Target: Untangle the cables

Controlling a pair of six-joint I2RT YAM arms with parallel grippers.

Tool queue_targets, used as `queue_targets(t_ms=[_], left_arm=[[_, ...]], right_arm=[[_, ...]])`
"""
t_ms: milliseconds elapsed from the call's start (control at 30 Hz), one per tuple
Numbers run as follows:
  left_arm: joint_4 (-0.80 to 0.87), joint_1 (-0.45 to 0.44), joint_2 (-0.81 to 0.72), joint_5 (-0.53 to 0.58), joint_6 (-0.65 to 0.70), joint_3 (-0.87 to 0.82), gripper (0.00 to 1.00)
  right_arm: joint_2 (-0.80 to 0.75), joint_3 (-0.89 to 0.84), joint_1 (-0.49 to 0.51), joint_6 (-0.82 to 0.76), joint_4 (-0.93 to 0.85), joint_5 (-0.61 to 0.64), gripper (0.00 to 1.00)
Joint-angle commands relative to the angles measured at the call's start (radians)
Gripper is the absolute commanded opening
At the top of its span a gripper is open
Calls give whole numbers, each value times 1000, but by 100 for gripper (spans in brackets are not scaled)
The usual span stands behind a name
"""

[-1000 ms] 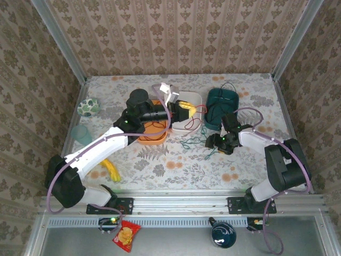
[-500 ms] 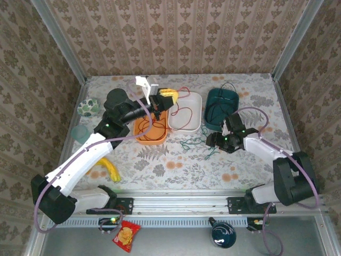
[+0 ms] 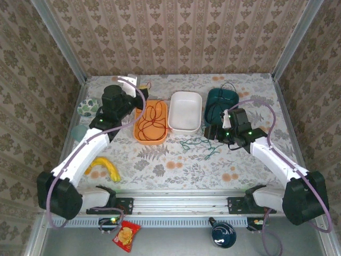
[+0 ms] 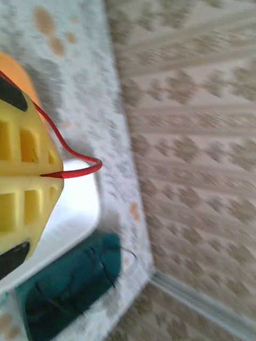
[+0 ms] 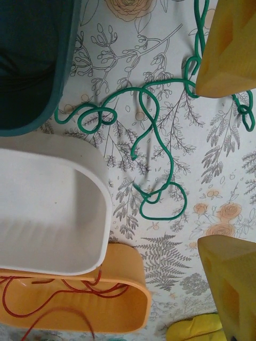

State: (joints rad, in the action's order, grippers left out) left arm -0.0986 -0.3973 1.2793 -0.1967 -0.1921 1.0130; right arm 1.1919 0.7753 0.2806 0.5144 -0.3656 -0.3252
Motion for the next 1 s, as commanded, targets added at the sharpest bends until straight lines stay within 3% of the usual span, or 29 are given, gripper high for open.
queue_targets(t_ms=[0,200,467,633,833,967], left_arm=[[19,33,108,-40,-67,-94,0],[-29,18,213,-76,-132,-157,0],[99,-97,285,0,-53,-72,0],[81,-142,351,-24,-82,-13,0],[80,-137,338,97,-101,-19,25],[96,-150,248,236,-52,-38,57]], right_arm=[[-9,25,11,-25,-47,11,69],[-7,39,23,-32,-68,29,69],[10,48,25,-31,-67,47,69],[15,56,25,-27,-74,72,69],[8,59,26,-38,-92,76,69],[3,59,25,-46,-93,78,69]])
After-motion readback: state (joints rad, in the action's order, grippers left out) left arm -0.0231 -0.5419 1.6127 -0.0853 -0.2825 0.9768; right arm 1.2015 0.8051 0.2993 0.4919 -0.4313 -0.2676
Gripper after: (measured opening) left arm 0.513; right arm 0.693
